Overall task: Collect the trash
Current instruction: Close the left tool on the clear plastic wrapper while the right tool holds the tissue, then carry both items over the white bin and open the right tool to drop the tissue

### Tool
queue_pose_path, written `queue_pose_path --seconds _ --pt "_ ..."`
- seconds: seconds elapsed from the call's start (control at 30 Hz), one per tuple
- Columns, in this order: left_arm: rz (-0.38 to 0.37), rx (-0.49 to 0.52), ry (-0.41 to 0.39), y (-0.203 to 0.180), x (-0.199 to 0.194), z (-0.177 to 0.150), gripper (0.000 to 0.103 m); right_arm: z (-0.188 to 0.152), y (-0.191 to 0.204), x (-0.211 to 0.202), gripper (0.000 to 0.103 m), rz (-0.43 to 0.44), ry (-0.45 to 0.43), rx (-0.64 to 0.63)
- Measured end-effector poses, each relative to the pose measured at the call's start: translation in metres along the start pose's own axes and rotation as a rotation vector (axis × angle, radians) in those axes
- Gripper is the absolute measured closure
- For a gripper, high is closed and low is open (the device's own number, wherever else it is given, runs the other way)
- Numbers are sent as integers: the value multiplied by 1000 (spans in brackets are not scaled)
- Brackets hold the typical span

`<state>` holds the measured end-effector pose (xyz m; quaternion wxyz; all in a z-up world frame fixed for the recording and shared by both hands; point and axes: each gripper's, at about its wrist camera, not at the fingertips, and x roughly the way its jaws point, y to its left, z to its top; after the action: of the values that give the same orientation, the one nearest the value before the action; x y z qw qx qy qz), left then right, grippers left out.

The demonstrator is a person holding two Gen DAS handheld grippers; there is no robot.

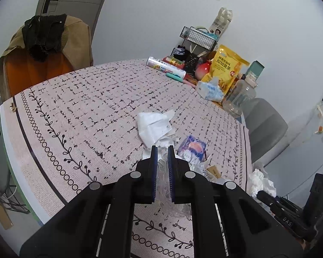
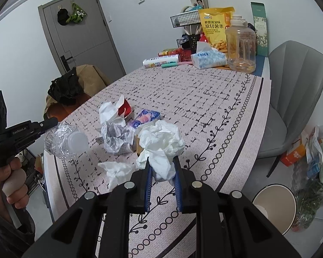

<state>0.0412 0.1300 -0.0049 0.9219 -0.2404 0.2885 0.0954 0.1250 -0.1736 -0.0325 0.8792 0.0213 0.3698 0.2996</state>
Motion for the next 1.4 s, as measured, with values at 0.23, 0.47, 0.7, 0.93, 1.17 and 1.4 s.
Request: queue_pose_path --seconds 0.23,0.47,0.7,0.93,1.17,1.4 --pt "-45 40 5 -25 2 5 93 4 -13 -9 85 -19 -25 21" --pt "-82 95 22 -61 14 11 94 2 -34 -14 85 -42 -37 55" --pt "-137 184 56 -121 32 13 94 -3 -79 -28 85 -92 -68 138" --pt "-224 295 121 -210 66 -3 94 -27 -156 -43 85 -175 -73 278" --pt "-299 391 221 -304 114 -44 94 -63 -242 -43 84 -248 -65 425" --pt "-305 462 327 -369 165 -100 93 -113 -312 -20 82 -268 -19 536"
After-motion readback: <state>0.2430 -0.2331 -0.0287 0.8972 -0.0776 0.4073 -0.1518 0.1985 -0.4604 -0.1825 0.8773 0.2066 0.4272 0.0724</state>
